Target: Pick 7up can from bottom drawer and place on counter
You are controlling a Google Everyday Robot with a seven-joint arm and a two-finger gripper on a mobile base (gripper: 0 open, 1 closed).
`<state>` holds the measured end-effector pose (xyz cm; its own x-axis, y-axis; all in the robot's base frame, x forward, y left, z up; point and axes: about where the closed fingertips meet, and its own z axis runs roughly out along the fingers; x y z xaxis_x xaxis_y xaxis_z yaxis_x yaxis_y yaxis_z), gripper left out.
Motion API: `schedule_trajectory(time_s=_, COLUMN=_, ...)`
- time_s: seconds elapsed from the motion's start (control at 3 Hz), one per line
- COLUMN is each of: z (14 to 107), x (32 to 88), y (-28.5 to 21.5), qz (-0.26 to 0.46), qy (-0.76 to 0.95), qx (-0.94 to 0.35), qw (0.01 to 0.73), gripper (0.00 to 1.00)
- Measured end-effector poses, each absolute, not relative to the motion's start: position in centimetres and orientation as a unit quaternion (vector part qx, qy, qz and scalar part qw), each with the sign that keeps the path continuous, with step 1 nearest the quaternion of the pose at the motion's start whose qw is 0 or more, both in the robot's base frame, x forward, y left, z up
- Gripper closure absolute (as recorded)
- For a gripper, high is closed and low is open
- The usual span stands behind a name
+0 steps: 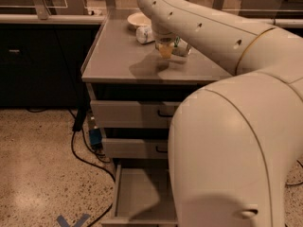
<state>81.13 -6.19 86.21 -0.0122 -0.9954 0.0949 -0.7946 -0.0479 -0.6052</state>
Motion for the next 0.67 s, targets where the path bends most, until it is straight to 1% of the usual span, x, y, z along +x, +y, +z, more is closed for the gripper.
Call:
schedule_trajectory(time_s=0.33, z=86.21, x=81.13, y=-6.19, qz=-0.26, qy=0.662, qx=-0.676, qw=0.193, gripper=0.11)
schedule_trajectory(time_s=0.67, z=86.21, x=81.14, y=-6.19, qz=-0.26, qy=0.662, qx=-0.676, qw=0.193, gripper=0.0)
